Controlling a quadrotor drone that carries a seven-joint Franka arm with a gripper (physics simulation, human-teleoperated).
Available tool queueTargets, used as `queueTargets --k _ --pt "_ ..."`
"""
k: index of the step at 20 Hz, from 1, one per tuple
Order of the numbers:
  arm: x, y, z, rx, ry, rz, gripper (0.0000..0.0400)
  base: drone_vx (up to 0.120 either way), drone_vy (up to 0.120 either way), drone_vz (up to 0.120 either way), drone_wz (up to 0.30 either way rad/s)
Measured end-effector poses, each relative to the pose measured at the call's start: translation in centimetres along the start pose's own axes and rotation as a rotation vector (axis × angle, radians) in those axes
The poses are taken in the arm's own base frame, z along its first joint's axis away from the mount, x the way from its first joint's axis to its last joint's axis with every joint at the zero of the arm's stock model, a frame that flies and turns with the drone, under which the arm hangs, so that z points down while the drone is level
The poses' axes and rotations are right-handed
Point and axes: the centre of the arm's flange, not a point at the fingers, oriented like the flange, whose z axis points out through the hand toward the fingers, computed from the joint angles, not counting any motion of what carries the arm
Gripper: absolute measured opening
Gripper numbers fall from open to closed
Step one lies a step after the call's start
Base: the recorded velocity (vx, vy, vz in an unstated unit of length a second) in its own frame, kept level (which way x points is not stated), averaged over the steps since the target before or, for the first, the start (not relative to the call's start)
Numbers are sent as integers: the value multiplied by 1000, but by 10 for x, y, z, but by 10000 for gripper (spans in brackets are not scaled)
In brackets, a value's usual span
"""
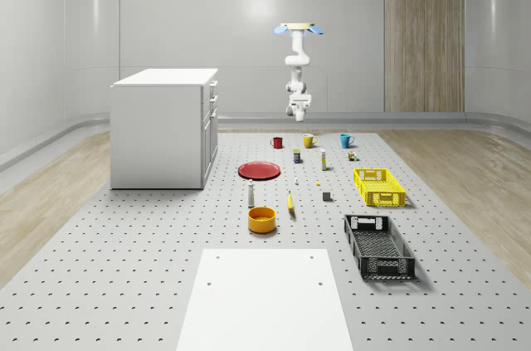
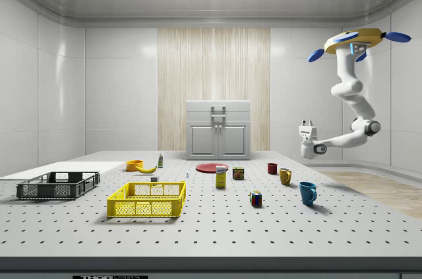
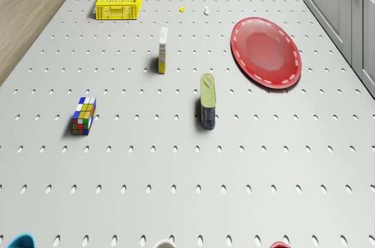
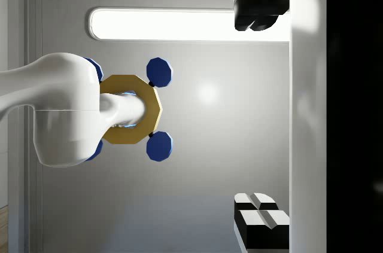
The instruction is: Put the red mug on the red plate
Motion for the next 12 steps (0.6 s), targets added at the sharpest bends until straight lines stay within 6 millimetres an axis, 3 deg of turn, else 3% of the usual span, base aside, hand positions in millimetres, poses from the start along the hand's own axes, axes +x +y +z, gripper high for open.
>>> queueTargets --k 12 --pt "-1 0 0 5 8 0 400 120 -120 0 0"
